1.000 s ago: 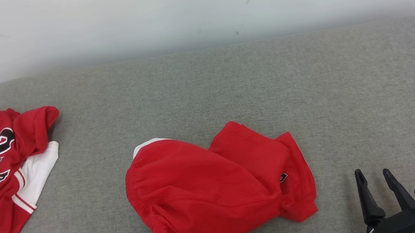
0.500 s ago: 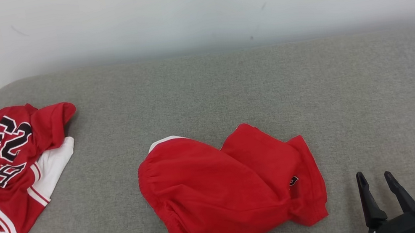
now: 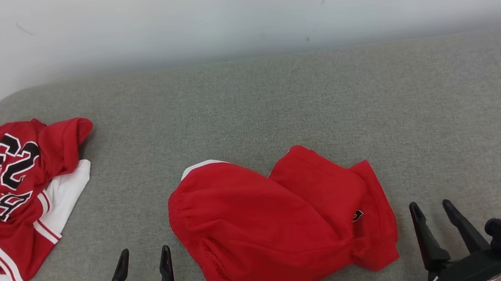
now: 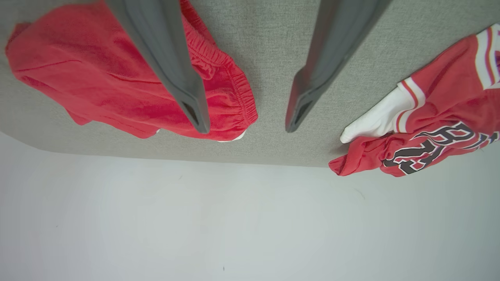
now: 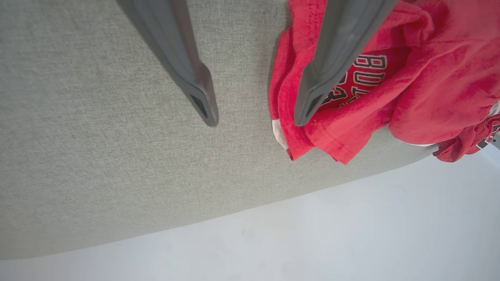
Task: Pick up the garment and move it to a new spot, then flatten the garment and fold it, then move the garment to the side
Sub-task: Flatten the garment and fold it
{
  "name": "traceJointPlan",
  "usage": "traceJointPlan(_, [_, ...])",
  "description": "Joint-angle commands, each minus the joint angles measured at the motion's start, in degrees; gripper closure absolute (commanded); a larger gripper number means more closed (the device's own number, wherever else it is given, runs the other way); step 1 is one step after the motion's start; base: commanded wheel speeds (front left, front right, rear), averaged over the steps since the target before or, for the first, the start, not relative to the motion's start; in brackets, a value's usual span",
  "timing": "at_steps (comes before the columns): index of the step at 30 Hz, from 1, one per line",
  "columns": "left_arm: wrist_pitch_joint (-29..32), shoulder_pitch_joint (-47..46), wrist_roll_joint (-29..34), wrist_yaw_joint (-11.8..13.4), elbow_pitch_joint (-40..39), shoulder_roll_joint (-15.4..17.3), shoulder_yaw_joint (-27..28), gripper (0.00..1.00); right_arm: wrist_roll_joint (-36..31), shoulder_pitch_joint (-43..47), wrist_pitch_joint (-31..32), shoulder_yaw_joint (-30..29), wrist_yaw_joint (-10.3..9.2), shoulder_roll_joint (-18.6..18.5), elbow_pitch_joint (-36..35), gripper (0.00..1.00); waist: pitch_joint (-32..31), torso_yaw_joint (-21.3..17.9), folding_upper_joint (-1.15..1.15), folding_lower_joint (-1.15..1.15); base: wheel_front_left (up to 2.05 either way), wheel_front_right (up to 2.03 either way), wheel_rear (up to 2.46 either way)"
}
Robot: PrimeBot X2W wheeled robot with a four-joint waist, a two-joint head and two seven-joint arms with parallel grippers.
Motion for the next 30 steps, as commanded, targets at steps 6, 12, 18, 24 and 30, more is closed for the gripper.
traceJointPlan(6, [-0.29,0.38,2.22,-1.79,-0.11,-1.57,3.68,0.00,3.27,-0.69,2.13,3.34,0.00,-1.30,-3.57,0.00,0.92,-0.08,0.00,0.00,0.00,0.00,0.00])
traceJointPlan(12, [-0.30,0.70,3.88,-3.73,0.66,-3.20,6.45,0.00,9.97,-0.45,6.83,8.63,0.00,-3.34,-8.49,0.00,1.36,0.63,0.00,0.00,0.00,0.00,0.00])
traceJointPlan(18, [-0.30,0.44,5.08,-5.19,1.30,-4.67,7.44,0.00,15.78,-0.13,11.69,13.93,0.00,-6.34,-12.42,0.00,1.79,1.55,0.00,0.00,0.00,0.00,0.00])
traceJointPlan(24, [-0.30,0.03,5.60,-6.22,1.66,-5.59,8.25,0.00,18.36,0.35,15.14,16.78,0.00,-8.45,-14.24,0.00,2.38,2.55,0.00,0.00,0.00,0.00,0.00])
traceJointPlan(30, [-0.30,-0.57,5.92,-7.25,2.12,-6.47,8.67,0.00,20.50,0.32,17.08,19.29,0.00,-9.20,-14.02,0.00,3.01,4.00,0.00,0.00,0.00,0.00,0.00])
